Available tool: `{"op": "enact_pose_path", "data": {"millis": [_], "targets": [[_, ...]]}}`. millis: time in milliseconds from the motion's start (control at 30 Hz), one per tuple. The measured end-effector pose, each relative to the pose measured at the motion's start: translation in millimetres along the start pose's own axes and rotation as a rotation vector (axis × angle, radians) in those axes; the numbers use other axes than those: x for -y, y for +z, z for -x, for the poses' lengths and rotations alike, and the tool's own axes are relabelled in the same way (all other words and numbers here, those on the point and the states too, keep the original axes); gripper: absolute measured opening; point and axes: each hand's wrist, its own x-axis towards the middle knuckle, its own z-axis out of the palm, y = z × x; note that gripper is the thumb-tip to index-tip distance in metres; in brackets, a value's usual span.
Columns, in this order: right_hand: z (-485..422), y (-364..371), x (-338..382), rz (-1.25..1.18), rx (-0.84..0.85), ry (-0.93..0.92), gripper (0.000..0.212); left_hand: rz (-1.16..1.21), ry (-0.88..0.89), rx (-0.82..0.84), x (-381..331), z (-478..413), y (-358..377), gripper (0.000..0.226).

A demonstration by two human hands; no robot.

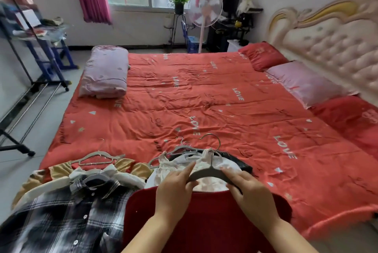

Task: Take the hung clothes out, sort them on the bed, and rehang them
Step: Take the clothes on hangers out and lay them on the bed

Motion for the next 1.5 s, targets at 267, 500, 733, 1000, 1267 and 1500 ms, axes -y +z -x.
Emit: {"op": "enact_pose_path", "data": {"millis": [267, 500, 733, 1000, 1267, 1500], "targets": [[-112, 77, -76, -0.099, 0.079, -0.025, 0.045, -0.093, -0.198, 0.005, 27, -114, 51, 0.05], [-197, 158, -106, -0.08, 0.451, 0.096, 0.069, -0.314, -0.333, 0.075, 78, -181, 80, 0.07], [-156, 189, -109, -0.106, 0.675, 0.042, 0.06, -0.34, -0.451, 0.236, 96, -144, 104, 0.072], [-125, 178, -78, -0.117, 0.736, -0.042, 0.057, -0.392, -0.498, 0.214, 92, -107, 80, 0.062], [-123, 146, 17, -0.083, 0.711, -0.311, 0.057, -0.445, -0.575, 0.049, 79, -33, 1, 0.05], [-54, 105, 161, -0.137, 0.695, -0.641, 0.057, -0.525, -0.765, -0.19, 60, 125, -96, 0.052]]}}
